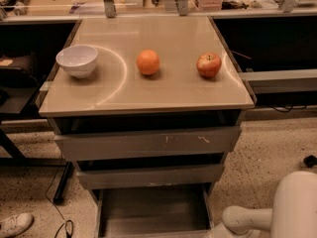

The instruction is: Close bottom drawer

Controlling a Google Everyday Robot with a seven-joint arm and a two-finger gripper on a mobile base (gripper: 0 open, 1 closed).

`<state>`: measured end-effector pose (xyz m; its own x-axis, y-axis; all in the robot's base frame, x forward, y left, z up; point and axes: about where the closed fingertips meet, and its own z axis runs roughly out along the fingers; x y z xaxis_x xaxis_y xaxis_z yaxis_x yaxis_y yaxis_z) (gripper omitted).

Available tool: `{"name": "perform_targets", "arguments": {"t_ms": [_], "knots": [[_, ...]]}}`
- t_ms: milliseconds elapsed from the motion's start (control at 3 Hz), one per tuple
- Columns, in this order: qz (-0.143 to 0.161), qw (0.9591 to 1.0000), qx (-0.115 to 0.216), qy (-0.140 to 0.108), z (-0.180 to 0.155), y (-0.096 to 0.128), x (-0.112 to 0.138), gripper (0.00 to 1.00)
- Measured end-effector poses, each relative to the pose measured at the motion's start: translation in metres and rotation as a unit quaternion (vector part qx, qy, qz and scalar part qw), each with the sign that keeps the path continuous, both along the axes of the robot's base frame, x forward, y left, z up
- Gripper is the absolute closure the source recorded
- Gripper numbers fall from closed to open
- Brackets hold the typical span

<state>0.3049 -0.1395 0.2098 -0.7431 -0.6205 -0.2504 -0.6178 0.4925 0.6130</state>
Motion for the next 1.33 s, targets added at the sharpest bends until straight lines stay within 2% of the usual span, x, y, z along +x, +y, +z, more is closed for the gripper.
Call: {"name": "perform_targets", "arguments": {"t_ms": [333,667,1000,1333], "knots": [[-0.002,1.0,-0.006,-0.008,-0.0086,0.001,0.0208,1.0],[-0.003,0.9999,-0.007,-0.008,-0.0138,0.001,0.0264,1.0],[-0.003,0.9999,-0.007,-0.008,-0.0138,0.001,0.0264,0.81],[-0.003,0.9999,-0.007,-0.008,-0.0138,0.001,0.0263,0.58]]}}
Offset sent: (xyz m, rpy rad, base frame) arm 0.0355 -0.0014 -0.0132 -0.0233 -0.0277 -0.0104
